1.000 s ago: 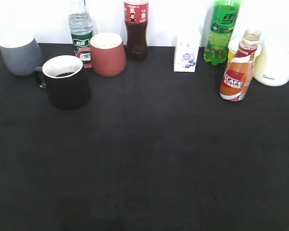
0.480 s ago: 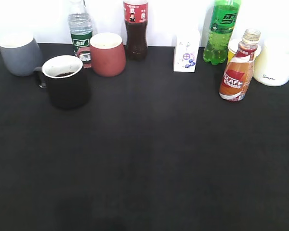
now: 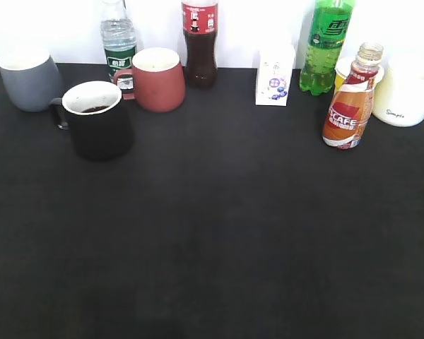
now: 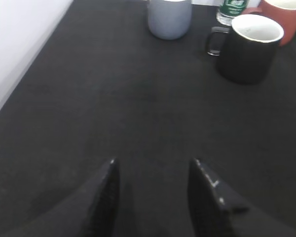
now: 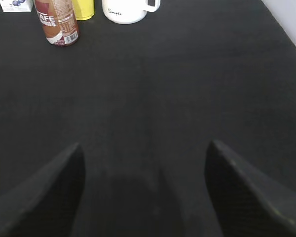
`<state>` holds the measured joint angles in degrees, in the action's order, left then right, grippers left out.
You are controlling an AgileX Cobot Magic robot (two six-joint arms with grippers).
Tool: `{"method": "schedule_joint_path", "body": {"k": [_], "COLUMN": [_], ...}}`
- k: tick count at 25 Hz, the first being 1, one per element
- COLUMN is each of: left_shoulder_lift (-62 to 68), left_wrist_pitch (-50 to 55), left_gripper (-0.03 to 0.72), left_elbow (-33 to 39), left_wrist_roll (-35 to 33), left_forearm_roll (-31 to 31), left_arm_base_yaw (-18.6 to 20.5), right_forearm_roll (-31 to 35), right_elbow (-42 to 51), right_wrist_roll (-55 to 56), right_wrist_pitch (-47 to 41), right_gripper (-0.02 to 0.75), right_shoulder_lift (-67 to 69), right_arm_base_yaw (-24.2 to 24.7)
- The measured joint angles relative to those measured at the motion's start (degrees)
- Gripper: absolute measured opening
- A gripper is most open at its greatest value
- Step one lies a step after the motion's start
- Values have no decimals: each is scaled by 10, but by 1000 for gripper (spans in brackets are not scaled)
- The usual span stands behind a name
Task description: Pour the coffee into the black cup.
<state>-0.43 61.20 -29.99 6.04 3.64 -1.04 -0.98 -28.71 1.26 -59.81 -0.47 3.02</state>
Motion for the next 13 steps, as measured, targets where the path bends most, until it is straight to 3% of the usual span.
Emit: {"method": "schedule_joint_path", "body": {"k": [13], "left_shoulder_lift": [0], "left_wrist_pitch": [0], "left_gripper": [300], "left_elbow": [0], "left_wrist_roll": [0], "left_forearm_roll": [0], "left_arm_base_yaw": [0], "right_forearm_roll": [0], "right_elbow": [0], "right_wrist_roll": [0], "right_wrist_pitch": [1], "right_gripper": [589], "right_shoulder_lift": [0], "right_arm_base_yaw": [0]}}
